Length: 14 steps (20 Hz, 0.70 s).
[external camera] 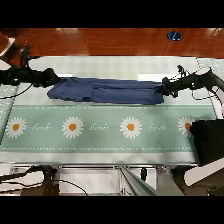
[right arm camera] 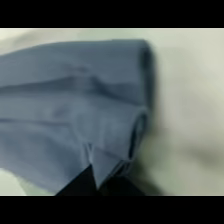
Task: Fold the shirts.
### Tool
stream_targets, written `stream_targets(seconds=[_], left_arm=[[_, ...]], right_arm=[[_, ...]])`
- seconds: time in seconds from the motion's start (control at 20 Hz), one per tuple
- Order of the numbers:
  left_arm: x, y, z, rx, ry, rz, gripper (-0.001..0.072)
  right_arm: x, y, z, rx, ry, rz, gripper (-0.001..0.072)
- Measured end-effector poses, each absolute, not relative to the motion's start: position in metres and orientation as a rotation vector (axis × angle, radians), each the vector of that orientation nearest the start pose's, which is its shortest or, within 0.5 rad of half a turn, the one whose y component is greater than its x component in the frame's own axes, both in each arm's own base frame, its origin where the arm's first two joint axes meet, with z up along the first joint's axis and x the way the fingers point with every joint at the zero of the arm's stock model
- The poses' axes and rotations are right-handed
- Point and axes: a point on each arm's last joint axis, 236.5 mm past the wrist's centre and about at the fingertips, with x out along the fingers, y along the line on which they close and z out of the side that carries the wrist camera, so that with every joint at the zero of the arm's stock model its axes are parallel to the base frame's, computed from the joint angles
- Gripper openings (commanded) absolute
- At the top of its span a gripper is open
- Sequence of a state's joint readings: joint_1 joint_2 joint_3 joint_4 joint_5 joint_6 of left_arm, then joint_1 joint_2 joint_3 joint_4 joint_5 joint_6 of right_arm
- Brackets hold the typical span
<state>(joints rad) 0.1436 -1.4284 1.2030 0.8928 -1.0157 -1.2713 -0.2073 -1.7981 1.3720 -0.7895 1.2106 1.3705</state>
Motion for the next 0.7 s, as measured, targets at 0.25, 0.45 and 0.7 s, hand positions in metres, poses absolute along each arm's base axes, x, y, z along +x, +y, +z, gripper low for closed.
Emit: stream_targets(seconds=[0.25,0.45,0.7], left_arm=[[0.438,-0.153,0.017,-0.38,1.09,-0.48,0.0012],[0.427,-0.254,0.008,-0.282,1.079,-0.635,0.0012],[0.39,-0.388,-0.011,-0.197,1.154,-0.844,0.0012]], right_arm=[[0.415,0.049,0.001,0.529,1.307,0.329,0.002],[0.36,0.058,0.071,0.454,1.126,0.324,0.0021],[0.302,0.074,0.129,0.441,0.955,0.334,0.0021]])
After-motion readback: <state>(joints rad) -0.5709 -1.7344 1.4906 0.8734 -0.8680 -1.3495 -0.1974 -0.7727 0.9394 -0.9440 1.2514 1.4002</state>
